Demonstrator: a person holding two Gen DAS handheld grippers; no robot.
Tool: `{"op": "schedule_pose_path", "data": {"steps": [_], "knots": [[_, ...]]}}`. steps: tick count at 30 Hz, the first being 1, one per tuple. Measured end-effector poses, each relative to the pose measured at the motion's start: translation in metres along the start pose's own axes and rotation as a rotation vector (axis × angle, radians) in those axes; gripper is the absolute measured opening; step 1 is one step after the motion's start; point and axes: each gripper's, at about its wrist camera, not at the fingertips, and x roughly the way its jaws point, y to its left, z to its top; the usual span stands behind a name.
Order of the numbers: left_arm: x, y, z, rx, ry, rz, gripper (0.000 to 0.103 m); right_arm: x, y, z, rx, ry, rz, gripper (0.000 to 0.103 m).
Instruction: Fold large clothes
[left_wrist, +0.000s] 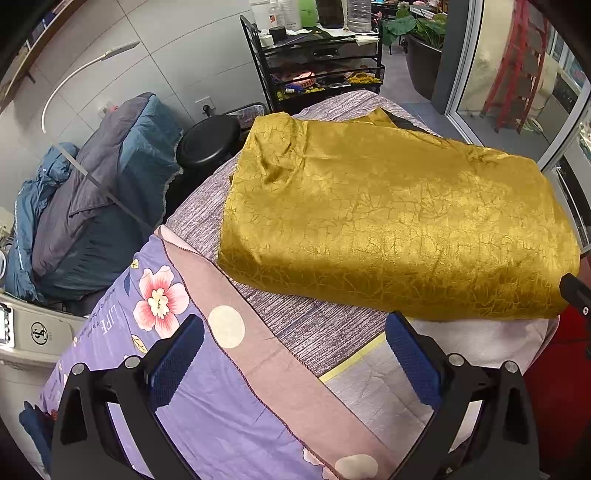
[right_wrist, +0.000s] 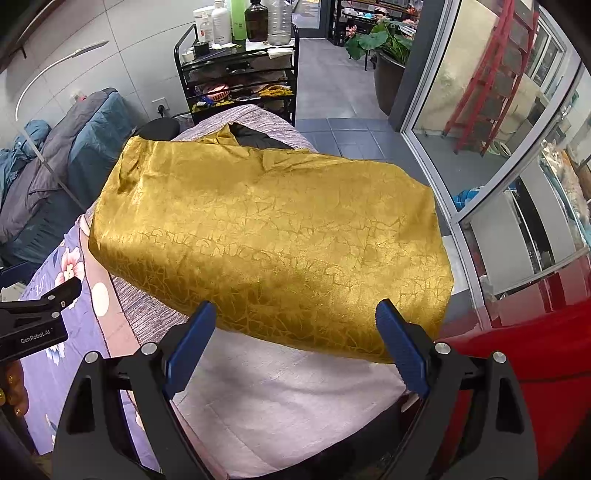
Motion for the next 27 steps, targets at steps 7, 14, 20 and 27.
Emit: {"op": "schedule_pose_path", "data": {"steps": [7, 14, 20, 27], "knots": [[-0.0022, 0.0016, 0.0, -0.004, -0.001, -0.005, 0.097, -0.0002, 0.0023, -0.0009, -0.011, 0.002, 0.003, 0.087], [-0.0021, -0.0019, 0.0, 0.003, -0.001, 0.003, 0.097, -0.0001, 0.002, -0.0019, -0.007, 0.003, 0.007, 0.087], [-0.0016, -0.0026, 0.0007, 0.008, 0.003, 0.005, 0.097, 0.0008, 0.0017, -0.0028, -0.006, 0.005, 0.006, 0.087], [-0.0019, -0.0075, -0.0012, 0.028, 0.003, 0.011, 0.097, 0.0005, 0.0011, -0.0038, -0.004, 0.003, 0.007, 0.087]]}}
